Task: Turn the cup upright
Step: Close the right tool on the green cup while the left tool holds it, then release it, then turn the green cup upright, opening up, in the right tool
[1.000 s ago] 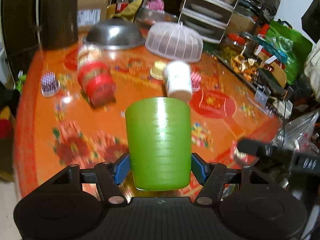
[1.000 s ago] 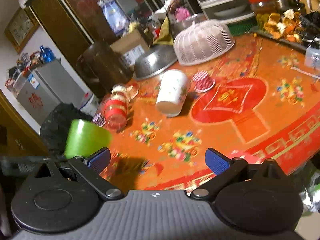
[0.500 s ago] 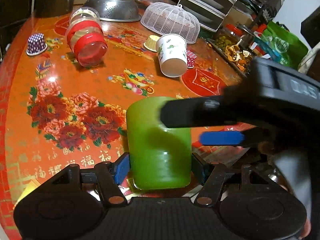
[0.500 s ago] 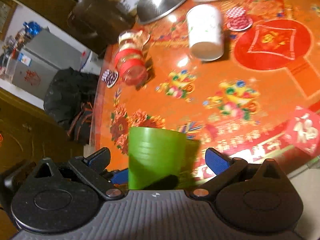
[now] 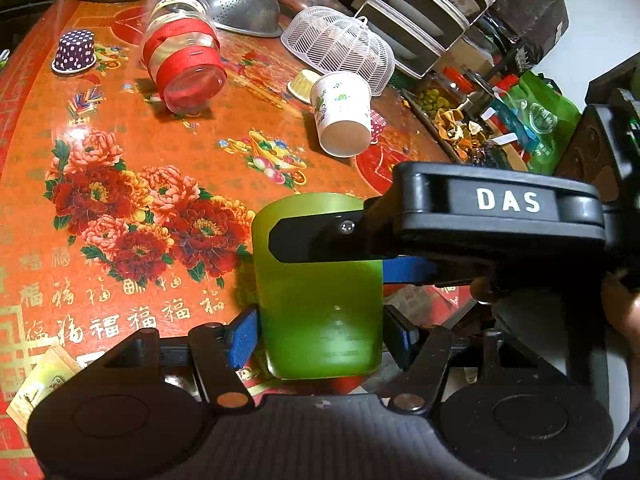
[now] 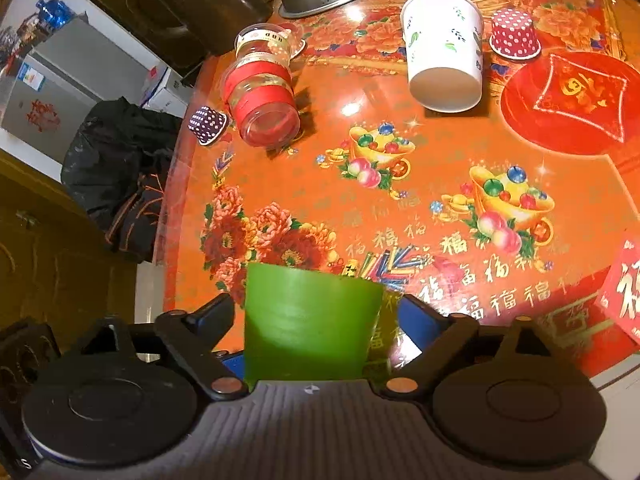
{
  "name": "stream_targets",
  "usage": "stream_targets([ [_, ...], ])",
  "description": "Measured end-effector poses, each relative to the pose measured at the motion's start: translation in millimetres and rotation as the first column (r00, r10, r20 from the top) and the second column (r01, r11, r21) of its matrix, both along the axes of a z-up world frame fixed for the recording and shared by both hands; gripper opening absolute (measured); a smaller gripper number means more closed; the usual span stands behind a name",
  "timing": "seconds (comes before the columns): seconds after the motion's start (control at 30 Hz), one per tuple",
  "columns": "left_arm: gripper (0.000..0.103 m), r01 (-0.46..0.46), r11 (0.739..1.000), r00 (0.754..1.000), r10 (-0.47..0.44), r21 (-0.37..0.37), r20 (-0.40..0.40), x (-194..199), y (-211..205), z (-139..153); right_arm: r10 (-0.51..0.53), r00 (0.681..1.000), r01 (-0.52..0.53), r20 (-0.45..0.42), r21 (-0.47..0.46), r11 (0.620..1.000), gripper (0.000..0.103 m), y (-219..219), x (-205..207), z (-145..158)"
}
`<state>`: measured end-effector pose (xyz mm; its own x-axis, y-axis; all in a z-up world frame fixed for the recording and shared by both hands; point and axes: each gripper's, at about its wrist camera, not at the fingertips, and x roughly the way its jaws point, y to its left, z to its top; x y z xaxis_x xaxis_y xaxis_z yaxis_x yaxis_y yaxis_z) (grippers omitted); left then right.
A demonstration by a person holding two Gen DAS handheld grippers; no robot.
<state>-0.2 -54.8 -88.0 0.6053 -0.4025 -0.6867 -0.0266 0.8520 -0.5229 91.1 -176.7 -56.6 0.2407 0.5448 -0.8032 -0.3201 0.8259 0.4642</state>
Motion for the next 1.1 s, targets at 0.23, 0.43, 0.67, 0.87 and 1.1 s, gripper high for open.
stream_targets([
  [0.23, 0.068, 0.006, 1.0, 1.0, -0.006, -0.005, 0.0, 0.6, 1.7, 0.0, 0.016, 1.0, -0.016, 0.012, -0.018, 1.0, 0.08, 6.8, 6.0, -1.0],
  [0.43, 0.068, 0.006, 1.0, 1.0, -0.006, -0.007, -0.001, -0.6, 4.1, 0.5, 0.029, 0.999, -0.029, 0.022, -0.024, 0.999, 0.078, 9.8, 5.6, -0.1],
  [0.67, 0.092, 0.047, 0.999, 0.999, -0.047, 0.008, 0.014, -6.3, 0.6, 2.1, 0.035, 0.999, -0.035, 0.008, -0.007, 0.999, 0.077, 10.4, 7.3, -1.9],
  [0.87, 0.095, -0.005, 0.999, 0.995, 0.001, 0.042, 0.103, -47.1, 21.5, 11.7, 0.021, 1.0, -0.021, 0.022, 0.01, 1.0, 0.077, 7.7, 5.7, 1.8],
  [1.1, 0.095, -0.173, 0.985, 0.96, 0.164, 0.021, 0.226, -90.2, 72.5, 26.2, 0.011, 0.954, -0.021, 0.299, 0.03, 0.999, 0.077, 1.7, -35.2, 35.7],
])
